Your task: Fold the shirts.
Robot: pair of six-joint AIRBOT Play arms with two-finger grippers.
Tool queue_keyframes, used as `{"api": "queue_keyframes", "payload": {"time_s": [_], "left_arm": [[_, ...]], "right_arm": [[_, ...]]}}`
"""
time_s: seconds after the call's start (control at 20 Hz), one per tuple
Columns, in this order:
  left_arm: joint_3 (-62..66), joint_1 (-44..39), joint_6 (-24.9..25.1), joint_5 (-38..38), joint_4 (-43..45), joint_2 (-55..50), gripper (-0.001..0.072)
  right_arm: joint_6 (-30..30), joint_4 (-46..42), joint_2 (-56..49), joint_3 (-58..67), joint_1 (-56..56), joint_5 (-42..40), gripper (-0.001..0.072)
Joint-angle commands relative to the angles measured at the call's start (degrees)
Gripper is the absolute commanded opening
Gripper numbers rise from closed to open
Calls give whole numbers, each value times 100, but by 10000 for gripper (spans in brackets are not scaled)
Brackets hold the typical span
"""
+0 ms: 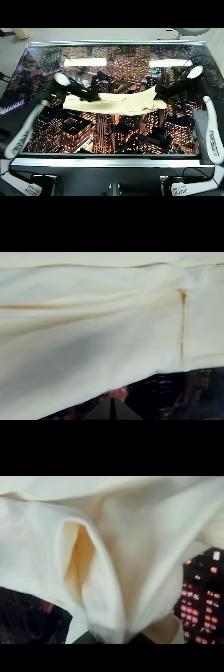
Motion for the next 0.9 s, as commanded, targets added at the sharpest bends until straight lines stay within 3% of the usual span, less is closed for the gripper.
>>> {"api": "queue_keyframes", "payload": {"time_s": [0.0, 0.2, 0.35, 0.65, 0.85], "left_arm": [[-35, -1071, 72, 881, -1891, -916, 25], [-33, -2050, 380, 1488, -3421, -1554, 24], [-35, -2013, 1132, 1471, -3718, -1425, 21], [-35, -538, 793, 339, -658, 525, 21], [-35, 579, 575, -4, 450, 2153, 21]], "right_arm": [[-7, 48, 1196, 2, 0, 1128, 18], [315, -44, 2109, 2, 0, 1696, 19], [448, -2, 2269, 2, 2, 1432, 19], [540, 518, 1486, 2, 1252, -101, 19], [553, 1095, 208, 2, 2450, -1641, 20]]}}
